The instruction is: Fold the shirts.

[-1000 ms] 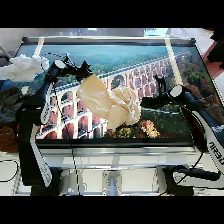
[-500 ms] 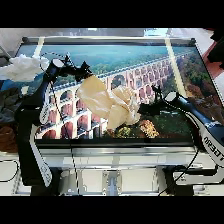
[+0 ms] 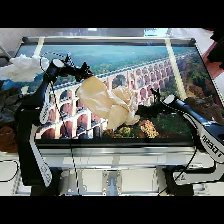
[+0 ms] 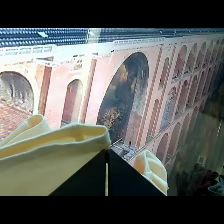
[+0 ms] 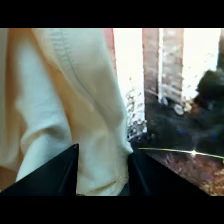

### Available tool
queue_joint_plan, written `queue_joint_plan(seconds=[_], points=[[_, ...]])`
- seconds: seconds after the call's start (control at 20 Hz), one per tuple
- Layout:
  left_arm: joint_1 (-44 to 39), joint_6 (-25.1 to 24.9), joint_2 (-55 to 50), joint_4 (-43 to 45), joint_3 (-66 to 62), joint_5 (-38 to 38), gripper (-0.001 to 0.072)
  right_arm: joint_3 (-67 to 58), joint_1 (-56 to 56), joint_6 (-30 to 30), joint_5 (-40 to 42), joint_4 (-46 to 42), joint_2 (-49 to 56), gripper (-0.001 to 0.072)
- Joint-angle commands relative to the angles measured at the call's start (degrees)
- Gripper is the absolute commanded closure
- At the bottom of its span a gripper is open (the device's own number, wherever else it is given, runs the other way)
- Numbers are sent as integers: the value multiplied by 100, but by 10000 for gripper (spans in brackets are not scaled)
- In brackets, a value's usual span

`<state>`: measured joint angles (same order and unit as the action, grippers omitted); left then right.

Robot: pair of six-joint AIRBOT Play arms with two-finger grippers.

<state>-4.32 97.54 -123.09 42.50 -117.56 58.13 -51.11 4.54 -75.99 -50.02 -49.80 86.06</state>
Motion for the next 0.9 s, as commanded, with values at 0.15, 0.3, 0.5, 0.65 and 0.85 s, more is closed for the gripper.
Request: queue_joint_plan(seconds=[0.15,0.3,0.5,0.65,0.85], points=[[20,-37,33,-90,-7,-7,700,44,-4,938,459,1399,116,680],[221,-518,319,-870,-9,-280,700,-131,-162,1193,-81,1233,-22,682],[839,-1792,1357,-1563,-11,-90,701,-697,-754,1082,-723,774,-1154,683],[1362,-2463,2428,-1506,-7,675,701,-1300,-1333,761,-1067,457,-2490,683],[1681,-2975,3998,-754,-7,1808,701,-2131,-1711,262,-1574,-111,-4201,684]])
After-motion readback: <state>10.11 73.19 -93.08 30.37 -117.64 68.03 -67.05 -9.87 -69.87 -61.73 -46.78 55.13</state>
